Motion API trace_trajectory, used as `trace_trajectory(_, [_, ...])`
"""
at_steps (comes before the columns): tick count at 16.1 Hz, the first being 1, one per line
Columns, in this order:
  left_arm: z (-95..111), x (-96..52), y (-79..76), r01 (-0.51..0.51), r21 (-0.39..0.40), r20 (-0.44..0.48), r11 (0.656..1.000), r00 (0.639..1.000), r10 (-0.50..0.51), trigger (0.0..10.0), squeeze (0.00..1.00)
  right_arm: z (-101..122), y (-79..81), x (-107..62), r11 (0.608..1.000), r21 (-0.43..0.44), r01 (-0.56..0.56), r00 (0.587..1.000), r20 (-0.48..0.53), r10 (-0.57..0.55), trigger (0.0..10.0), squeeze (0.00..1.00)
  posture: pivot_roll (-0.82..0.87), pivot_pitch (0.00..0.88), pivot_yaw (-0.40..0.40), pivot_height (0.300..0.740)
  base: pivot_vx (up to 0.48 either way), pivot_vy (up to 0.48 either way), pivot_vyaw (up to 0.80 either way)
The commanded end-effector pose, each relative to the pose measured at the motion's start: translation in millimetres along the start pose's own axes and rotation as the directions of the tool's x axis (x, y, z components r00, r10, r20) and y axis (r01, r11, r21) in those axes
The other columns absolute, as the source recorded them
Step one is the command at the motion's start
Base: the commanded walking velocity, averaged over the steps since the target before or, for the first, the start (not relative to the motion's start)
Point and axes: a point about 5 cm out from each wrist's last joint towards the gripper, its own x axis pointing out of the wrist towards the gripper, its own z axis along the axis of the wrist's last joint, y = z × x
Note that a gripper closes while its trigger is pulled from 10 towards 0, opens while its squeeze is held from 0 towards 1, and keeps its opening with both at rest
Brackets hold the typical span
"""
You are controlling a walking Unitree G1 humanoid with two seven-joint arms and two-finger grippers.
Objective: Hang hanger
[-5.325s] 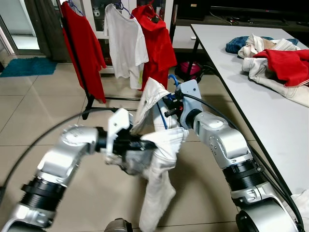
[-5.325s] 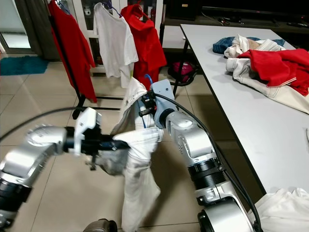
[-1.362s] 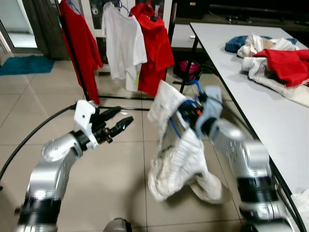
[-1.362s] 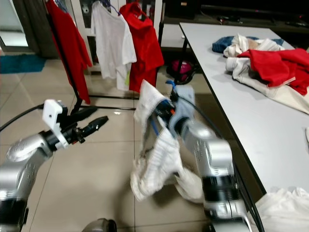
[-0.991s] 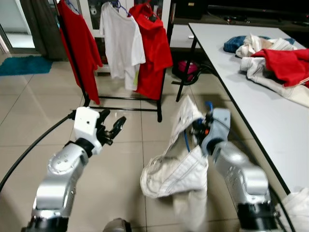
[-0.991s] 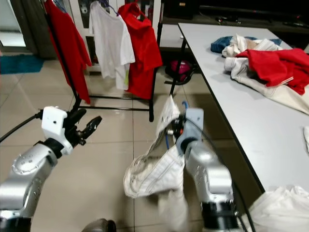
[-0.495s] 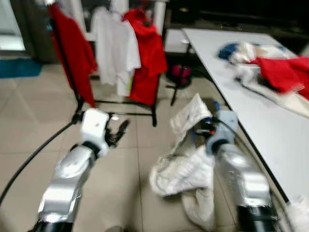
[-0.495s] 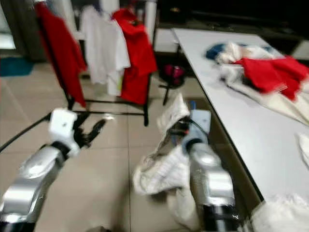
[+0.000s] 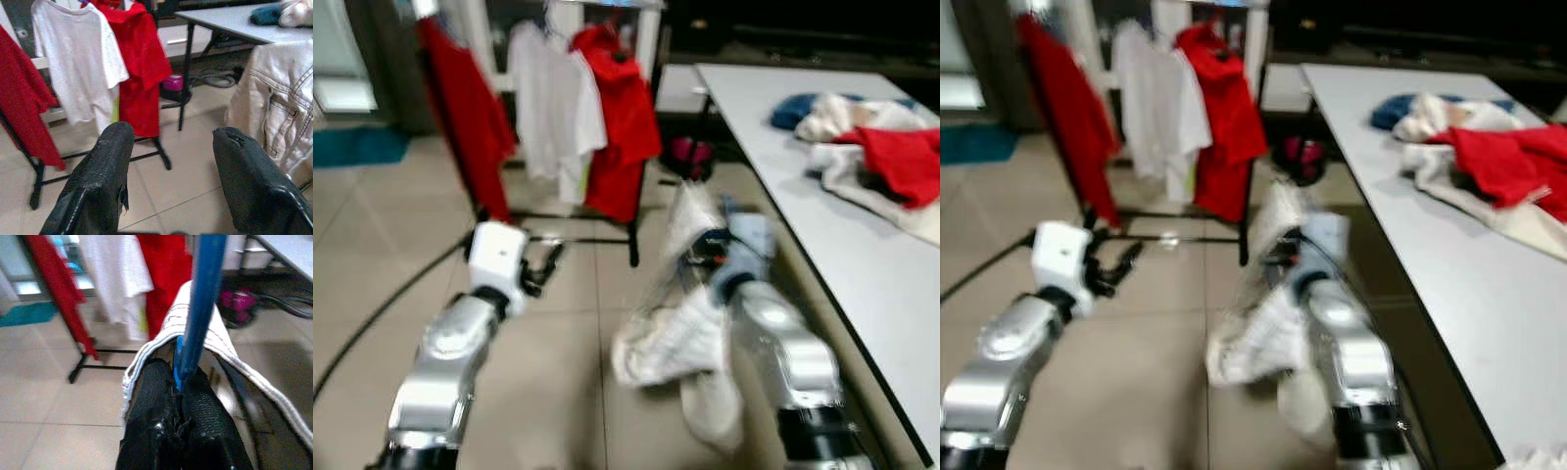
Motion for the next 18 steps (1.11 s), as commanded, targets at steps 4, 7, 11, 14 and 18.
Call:
trace_trajectory(4, [3.9, 3.2, -8.8, 0.032, -0.002, 0.026, 1.000, 0.999, -0.031, 10.0, 0.00, 13.2, -7.2, -0.3, 0.996, -0.087, 0.013, 0.998, 0.069, -0.007, 10.0, 0.00, -0.06, 0.000, -0.064, 0.740, 0.368, 0.000, 0.00])
trace_trajectory(7, [3.8, 3.6, -9.5, 0.033, -0.005, 0.026, 0.999, 0.999, -0.033, 10.0, 0.00, 14.9, -6.0, -1.7, 0.998, -0.058, -0.029, 0.997, 0.066, 0.033, 10.0, 0.00, -0.06, 0.000, -0.064, 0.740, 0.370, 0.000, 0.00])
trace_trajectory(11, [4.2, 4.3, -10.8, 0.041, -0.005, 0.026, 0.999, 0.999, -0.041, 10.0, 0.00, 15.9, -5.2, -1.4, 0.999, -0.043, -0.032, 0.997, 0.072, 0.035, 10.0, 0.00, -0.06, 0.000, -0.059, 0.740, 0.369, 0.000, 0.75])
trace_trajectory(14, [4.6, 4.4, -11.0, 0.039, -0.005, 0.027, 0.999, 0.999, -0.039, 10.0, 0.00, 16.5, -3.2, -0.7, 0.999, -0.033, -0.040, 0.996, 0.075, 0.042, 10.0, 0.00, -0.06, 0.000, -0.064, 0.740, 0.368, 0.000, 0.00])
trace_trajectory(18, [6.1, 5.3, -11.9, 0.038, -0.004, 0.033, 0.999, 0.999, -0.038, 10.0, 0.00, 18.5, -1.2, 1.0, 0.997, -0.045, -0.057, 0.995, 0.079, 0.061, 10.0, 0.00, -0.06, 0.000, -0.066, 0.740, 0.368, 0.000, 0.00])
